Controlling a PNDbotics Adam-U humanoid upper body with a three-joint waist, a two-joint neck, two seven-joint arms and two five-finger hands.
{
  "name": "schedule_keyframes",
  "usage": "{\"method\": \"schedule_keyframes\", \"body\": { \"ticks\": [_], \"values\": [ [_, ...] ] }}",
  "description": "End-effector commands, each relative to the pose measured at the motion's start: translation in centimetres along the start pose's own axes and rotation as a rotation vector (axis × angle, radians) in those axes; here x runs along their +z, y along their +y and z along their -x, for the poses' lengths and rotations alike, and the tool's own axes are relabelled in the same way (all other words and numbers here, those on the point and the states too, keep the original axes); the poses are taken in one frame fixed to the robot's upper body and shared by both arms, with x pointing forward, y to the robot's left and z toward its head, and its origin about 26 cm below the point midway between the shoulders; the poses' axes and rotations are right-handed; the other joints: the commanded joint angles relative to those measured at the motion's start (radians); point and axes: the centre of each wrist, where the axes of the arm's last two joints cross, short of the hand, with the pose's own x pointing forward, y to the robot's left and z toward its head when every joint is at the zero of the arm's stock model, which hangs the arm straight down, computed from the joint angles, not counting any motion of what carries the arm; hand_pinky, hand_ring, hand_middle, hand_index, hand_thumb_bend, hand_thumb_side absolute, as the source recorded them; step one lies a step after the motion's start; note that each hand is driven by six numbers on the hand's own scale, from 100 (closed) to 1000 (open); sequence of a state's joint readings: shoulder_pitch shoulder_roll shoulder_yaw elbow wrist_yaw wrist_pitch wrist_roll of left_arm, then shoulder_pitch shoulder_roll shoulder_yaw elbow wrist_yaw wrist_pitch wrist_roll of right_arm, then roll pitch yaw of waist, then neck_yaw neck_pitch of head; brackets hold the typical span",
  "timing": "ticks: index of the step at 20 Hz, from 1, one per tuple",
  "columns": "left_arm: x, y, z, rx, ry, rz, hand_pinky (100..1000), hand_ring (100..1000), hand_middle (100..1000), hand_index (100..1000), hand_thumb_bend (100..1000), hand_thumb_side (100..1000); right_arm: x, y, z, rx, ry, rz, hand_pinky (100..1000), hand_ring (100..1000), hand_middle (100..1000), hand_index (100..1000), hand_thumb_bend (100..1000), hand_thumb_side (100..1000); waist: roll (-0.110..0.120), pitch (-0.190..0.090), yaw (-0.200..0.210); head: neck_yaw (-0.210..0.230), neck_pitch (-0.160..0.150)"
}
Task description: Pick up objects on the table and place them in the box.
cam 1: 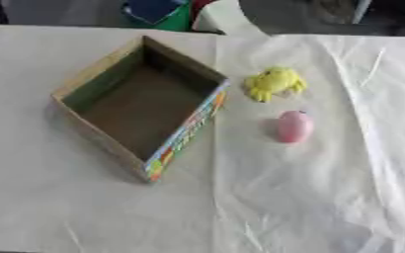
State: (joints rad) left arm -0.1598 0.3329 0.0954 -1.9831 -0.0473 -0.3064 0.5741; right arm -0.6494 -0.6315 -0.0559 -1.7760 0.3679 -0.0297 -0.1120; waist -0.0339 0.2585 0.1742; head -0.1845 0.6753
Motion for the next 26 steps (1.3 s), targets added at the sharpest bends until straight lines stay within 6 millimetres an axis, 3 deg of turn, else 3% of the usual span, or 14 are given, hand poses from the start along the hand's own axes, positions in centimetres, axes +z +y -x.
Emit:
{"method": "schedule_keyframes", "body": {
  "ticks": [1,13,26],
  "values": [
    [-0.6,0.0,-0.5,0.009,-0.026,0.009,520,650,620,756,100,953,-1.6,-1.0,0.9,0.161,-0.008,-0.11,699,742,507,818,100,245,0.0,-0.021,0.004,-0.009,-0.008],
    [-0.6,-0.1,-0.6,0.017,-0.025,0.026,520,649,620,756,100,950,-4.6,0.3,4.4,0.386,0.059,-0.48,708,750,559,846,100,200,-0.002,-0.028,0.014,-0.019,-0.015],
    [-0.5,-0.1,-0.6,0.017,-0.019,0.034,520,647,619,756,100,952,-4.1,1.1,7.2,0.375,0.173,-0.774,772,812,644,896,100,203,-0.003,-0.029,0.013,-0.024,-0.031]
  ]
}}
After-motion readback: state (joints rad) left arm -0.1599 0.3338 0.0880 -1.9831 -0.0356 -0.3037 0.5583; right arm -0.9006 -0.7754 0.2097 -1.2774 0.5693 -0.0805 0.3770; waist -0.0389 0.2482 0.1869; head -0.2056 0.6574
